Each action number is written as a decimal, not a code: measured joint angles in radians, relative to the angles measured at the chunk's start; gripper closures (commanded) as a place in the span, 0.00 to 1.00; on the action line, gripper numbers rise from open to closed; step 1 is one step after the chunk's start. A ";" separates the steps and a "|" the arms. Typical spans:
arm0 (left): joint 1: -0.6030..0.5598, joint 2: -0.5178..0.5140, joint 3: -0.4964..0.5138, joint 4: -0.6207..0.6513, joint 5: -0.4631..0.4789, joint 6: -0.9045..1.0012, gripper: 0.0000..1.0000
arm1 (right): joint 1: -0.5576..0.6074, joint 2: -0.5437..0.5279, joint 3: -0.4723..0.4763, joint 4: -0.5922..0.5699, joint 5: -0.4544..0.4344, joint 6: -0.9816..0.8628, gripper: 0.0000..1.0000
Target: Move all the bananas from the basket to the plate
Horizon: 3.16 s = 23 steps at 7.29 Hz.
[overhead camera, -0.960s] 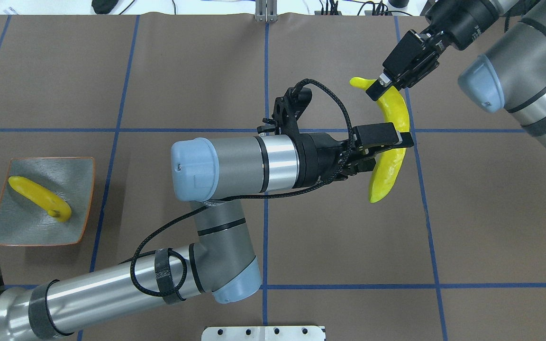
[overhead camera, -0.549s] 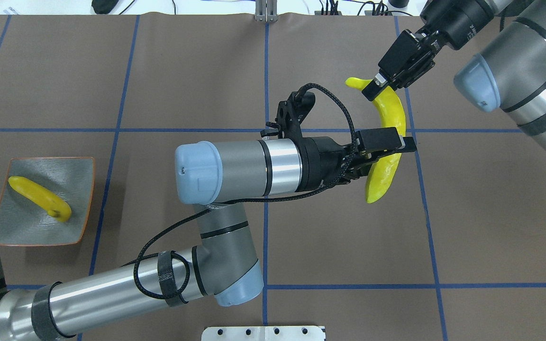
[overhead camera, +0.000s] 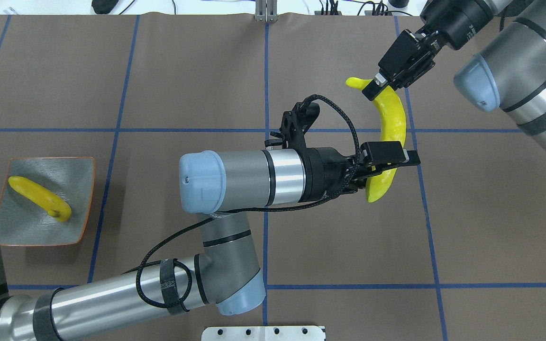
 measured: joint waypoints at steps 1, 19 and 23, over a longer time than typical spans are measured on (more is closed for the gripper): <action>0.000 0.000 -0.003 0.000 0.000 0.000 0.85 | 0.000 0.000 -0.003 0.000 0.000 0.000 1.00; -0.317 0.295 -0.211 0.534 -0.010 0.191 1.00 | 0.161 -0.157 0.029 -0.126 -0.870 0.033 0.01; -0.433 0.581 -0.412 0.827 -0.082 0.413 1.00 | 0.168 -0.169 0.037 -0.396 -0.917 -0.266 0.01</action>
